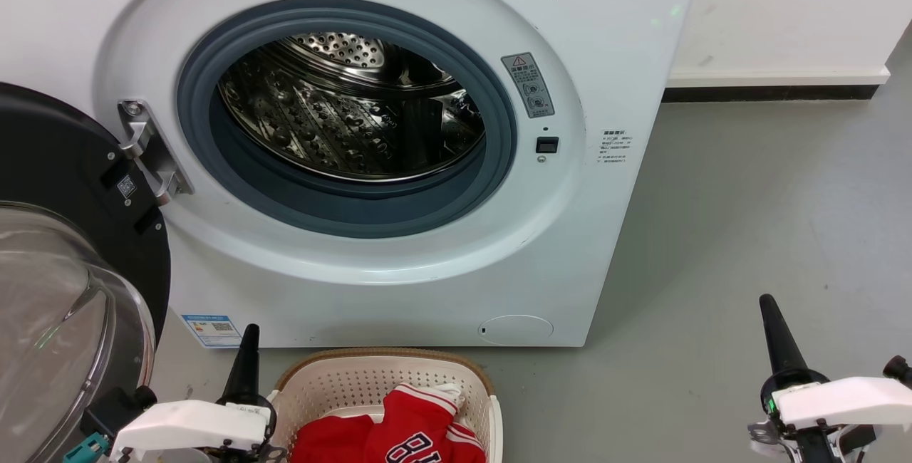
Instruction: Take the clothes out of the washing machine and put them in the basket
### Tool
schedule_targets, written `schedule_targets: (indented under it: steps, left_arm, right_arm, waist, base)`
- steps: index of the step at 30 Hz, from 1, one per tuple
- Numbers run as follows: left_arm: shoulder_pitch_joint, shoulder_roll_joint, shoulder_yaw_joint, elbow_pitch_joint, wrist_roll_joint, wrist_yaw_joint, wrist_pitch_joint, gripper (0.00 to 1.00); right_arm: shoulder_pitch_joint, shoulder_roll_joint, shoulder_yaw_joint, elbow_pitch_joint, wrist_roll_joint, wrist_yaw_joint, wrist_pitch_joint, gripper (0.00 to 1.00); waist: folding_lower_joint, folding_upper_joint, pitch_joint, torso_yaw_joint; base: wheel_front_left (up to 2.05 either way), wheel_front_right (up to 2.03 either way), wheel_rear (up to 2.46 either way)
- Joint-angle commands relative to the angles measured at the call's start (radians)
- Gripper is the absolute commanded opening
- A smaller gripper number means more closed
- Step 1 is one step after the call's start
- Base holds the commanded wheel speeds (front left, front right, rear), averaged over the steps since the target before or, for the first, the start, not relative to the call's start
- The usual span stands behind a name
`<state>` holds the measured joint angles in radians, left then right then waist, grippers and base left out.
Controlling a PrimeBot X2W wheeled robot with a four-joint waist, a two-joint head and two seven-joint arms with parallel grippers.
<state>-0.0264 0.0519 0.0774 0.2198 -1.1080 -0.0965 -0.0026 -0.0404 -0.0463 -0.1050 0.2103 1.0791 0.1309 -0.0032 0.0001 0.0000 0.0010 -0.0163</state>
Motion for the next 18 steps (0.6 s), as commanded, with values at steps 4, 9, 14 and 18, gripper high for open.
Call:
schedule_targets:
  steps: [4, 9, 14, 18]
  left_arm:
    - [-0.029, 0.000, 0.008, -0.003, -0.049, -0.006, 0.011, 0.00]
    - [-0.034, 0.000, 0.011, 0.000, -0.102, -0.010, 0.024, 0.00]
    - [-0.043, -0.001, 0.015, 0.003, -0.152, -0.012, 0.036, 0.00]
    - [-0.048, -0.001, 0.017, 0.006, -0.190, -0.016, 0.045, 0.00]
  right_arm:
    - [-0.023, -0.004, -0.002, 0.000, 0.053, 0.000, 0.011, 0.00]
    - [-0.030, -0.005, -0.003, 0.004, 0.109, 0.000, 0.023, 0.00]
    - [-0.034, -0.005, -0.004, 0.007, 0.162, 0.000, 0.036, 0.00]
    - [-0.039, -0.005, -0.004, 0.010, 0.202, 0.000, 0.044, 0.00]
  waist:
    - [-0.0001, 0.0000, 0.000, 0.001]
    - [-0.0001, 0.0000, 0.000, 0.002]
    - [-0.0001, 0.0000, 0.001, 0.004]
    - [-0.0001, 0.0000, 0.001, 0.005]
  base:
    - [0.00, 0.00, 0.00]
    - [0.00, 0.00, 0.00]
    - [0.00, 0.00, 0.00]
    - [0.00, 0.00, 0.00]
